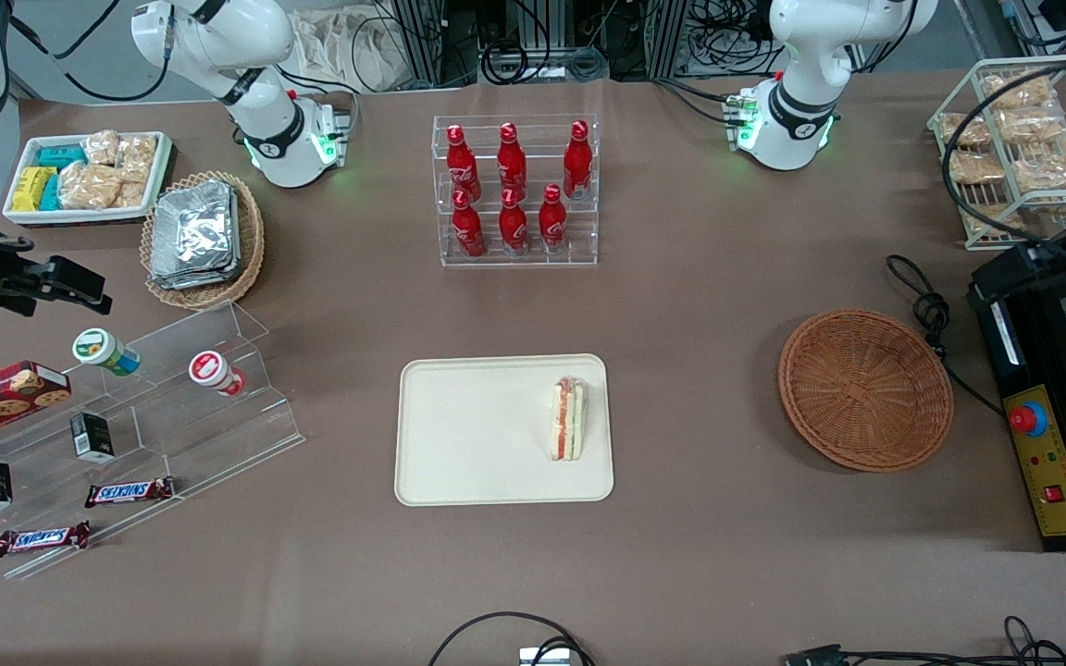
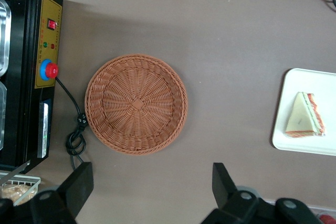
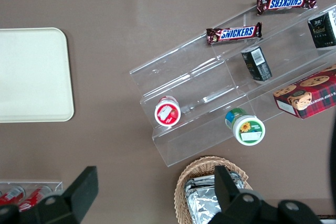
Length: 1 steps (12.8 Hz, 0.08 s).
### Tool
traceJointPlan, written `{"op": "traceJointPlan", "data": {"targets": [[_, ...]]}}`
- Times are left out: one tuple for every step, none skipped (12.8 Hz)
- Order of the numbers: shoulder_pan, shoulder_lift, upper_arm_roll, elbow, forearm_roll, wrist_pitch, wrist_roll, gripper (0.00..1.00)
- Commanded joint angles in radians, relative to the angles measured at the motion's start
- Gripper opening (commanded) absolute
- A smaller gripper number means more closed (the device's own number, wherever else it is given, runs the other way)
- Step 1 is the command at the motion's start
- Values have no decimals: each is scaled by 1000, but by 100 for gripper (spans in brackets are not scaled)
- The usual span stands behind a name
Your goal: Place sandwich from basket to tray
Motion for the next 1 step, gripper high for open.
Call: {"op": "traceJointPlan", "data": {"targets": [[46,-63,-43,-55,-6,-16,16,100]]}}
